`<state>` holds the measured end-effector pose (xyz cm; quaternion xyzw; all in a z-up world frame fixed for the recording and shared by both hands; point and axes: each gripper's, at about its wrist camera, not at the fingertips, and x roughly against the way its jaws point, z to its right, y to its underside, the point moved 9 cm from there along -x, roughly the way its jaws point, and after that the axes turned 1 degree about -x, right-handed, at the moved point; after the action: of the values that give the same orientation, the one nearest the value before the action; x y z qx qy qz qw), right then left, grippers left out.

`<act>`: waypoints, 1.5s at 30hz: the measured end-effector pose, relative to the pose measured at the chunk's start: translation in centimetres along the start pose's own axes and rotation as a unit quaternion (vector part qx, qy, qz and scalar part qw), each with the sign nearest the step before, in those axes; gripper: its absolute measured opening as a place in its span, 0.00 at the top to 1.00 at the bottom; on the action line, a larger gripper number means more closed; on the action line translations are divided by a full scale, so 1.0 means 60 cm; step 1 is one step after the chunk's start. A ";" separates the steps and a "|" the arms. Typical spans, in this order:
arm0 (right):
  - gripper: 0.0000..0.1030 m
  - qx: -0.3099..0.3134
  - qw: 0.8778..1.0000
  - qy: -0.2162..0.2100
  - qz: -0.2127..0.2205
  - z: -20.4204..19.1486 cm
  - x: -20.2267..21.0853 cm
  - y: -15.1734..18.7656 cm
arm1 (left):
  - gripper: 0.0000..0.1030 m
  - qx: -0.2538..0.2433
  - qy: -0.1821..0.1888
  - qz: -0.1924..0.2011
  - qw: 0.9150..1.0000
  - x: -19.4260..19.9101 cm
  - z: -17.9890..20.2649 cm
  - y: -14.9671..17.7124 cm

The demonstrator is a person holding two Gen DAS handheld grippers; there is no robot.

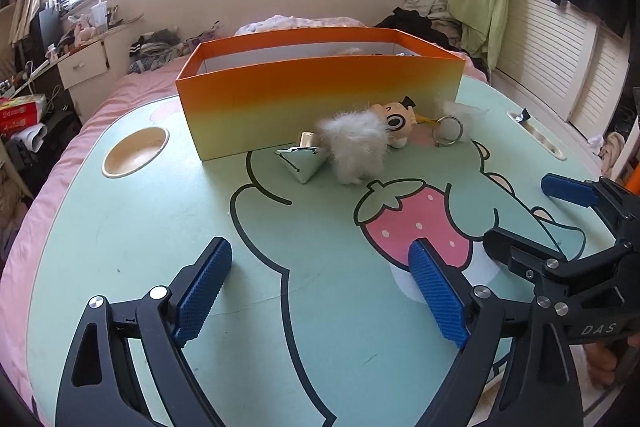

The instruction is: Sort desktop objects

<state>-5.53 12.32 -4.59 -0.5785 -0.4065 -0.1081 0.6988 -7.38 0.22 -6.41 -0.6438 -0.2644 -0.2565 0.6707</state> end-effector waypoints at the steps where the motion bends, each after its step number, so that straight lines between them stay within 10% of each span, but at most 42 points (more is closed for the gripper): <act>1: 0.00 0.000 1.000 0.000 0.000 -0.002 0.000 0.001 | 0.12 0.000 0.000 0.000 1.000 -0.004 0.000 -0.001; 45: 0.00 0.000 1.000 0.000 0.003 -0.002 0.004 0.006 | 0.12 -0.002 0.003 0.001 1.000 0.008 0.010 0.007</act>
<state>-5.08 12.39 -4.69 -0.5801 -0.4048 -0.1061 0.6988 -6.76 0.83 -6.37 -0.6451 -0.2608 -0.2581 0.6703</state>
